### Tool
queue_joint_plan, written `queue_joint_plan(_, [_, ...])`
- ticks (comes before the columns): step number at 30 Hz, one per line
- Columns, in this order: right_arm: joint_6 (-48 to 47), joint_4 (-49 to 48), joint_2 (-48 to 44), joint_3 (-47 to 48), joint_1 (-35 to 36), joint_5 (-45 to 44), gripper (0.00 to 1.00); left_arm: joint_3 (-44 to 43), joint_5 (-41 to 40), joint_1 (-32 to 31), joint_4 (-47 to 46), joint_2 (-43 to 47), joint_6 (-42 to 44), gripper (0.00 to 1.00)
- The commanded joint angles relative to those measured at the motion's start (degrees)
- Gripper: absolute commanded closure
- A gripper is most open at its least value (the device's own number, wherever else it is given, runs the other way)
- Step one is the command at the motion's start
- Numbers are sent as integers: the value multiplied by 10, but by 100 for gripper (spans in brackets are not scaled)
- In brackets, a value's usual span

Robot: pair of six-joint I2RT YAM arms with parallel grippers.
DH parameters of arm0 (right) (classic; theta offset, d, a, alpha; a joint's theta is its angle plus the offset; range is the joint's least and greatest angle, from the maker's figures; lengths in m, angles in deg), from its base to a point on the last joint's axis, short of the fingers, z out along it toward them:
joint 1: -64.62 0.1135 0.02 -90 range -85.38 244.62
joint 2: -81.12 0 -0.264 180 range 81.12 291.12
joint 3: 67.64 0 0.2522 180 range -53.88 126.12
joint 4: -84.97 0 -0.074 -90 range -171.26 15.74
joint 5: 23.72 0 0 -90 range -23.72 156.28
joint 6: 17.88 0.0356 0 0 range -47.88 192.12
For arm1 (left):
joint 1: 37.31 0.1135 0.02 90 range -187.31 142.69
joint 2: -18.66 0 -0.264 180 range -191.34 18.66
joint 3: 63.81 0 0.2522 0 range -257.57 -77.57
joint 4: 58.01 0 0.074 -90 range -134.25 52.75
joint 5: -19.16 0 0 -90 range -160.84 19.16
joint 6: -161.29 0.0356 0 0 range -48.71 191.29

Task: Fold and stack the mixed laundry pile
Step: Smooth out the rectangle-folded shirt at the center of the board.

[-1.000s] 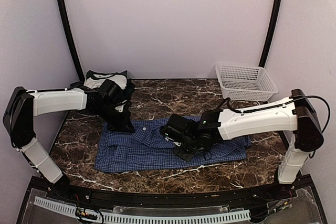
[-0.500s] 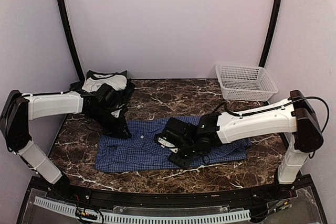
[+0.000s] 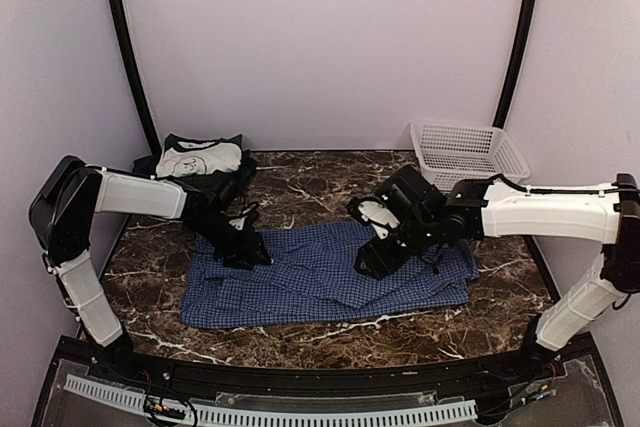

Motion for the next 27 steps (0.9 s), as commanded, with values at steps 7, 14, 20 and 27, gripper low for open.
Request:
queue_joint_plan(7, [45, -48, 34, -72, -43, 65, 36, -26, 15, -6, -26, -37, -2, 65])
queue_joint_plan(14, [54, -54, 53, -83, -51, 65, 36, -25, -7, -6, 4, 26, -8, 99])
queue_joint_plan(20, [58, -49, 47, -80, -51, 64, 36, -10, -65, 9, 37, 50, -5, 100])
queue_joint_plan(27, [68, -37, 48, -73, -52, 66, 36, -27, -78, 10, 47, 31, 7, 55])
